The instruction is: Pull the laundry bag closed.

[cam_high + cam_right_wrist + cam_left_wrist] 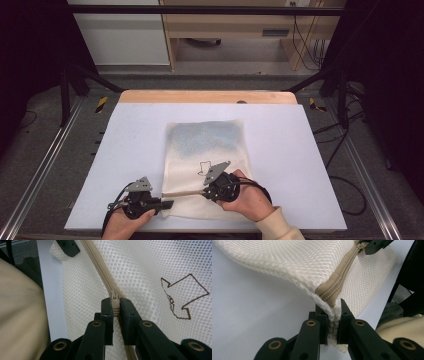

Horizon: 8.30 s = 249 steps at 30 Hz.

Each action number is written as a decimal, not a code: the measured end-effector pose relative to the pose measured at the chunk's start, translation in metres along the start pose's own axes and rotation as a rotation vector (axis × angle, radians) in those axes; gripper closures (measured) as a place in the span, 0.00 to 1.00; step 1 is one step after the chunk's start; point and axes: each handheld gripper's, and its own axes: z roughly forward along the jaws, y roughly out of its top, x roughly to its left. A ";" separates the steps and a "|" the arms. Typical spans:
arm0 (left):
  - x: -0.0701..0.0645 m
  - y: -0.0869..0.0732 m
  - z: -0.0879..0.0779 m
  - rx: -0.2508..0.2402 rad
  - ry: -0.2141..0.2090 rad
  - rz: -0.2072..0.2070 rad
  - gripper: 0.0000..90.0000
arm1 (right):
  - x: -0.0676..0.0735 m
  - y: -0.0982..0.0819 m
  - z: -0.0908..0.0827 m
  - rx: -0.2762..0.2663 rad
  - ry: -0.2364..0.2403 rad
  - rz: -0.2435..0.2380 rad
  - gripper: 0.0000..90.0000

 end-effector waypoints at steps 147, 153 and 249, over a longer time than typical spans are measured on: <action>0.002 0.000 -0.003 0.004 0.026 0.010 0.92 | -0.015 -0.072 -0.043 -0.046 -0.079 0.166 0.91; 0.002 0.000 -0.003 0.003 0.026 0.007 0.92 | -0.016 -0.075 -0.046 -0.049 -0.085 0.174 0.91; 0.009 0.006 -0.034 -0.110 0.295 0.012 0.14 | -0.034 -0.083 -0.055 -0.113 -0.362 0.375 0.09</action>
